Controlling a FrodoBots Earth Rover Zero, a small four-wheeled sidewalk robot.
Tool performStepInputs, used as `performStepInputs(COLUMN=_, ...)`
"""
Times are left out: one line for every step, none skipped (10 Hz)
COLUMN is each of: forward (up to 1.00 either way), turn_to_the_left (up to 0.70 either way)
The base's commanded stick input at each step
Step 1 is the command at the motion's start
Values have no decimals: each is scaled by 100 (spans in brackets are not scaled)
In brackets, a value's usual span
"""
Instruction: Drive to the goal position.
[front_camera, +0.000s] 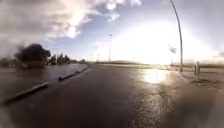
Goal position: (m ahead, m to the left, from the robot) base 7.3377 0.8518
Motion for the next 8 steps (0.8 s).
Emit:
performStepInputs(forward=70, turn_to_the_left=0)
performStepInputs(forward=70, turn_to_the_left=0)
performStepInputs(forward=70, turn_to_the_left=0)
performStepInputs(forward=70, turn_to_the_left=0)
performStepInputs(forward=70, turn_to_the_left=0)
performStepInputs(forward=70, turn_to_the_left=0)
performStepInputs(forward=70, turn_to_the_left=0)
performStepInputs(forward=70, turn_to_the_left=0)
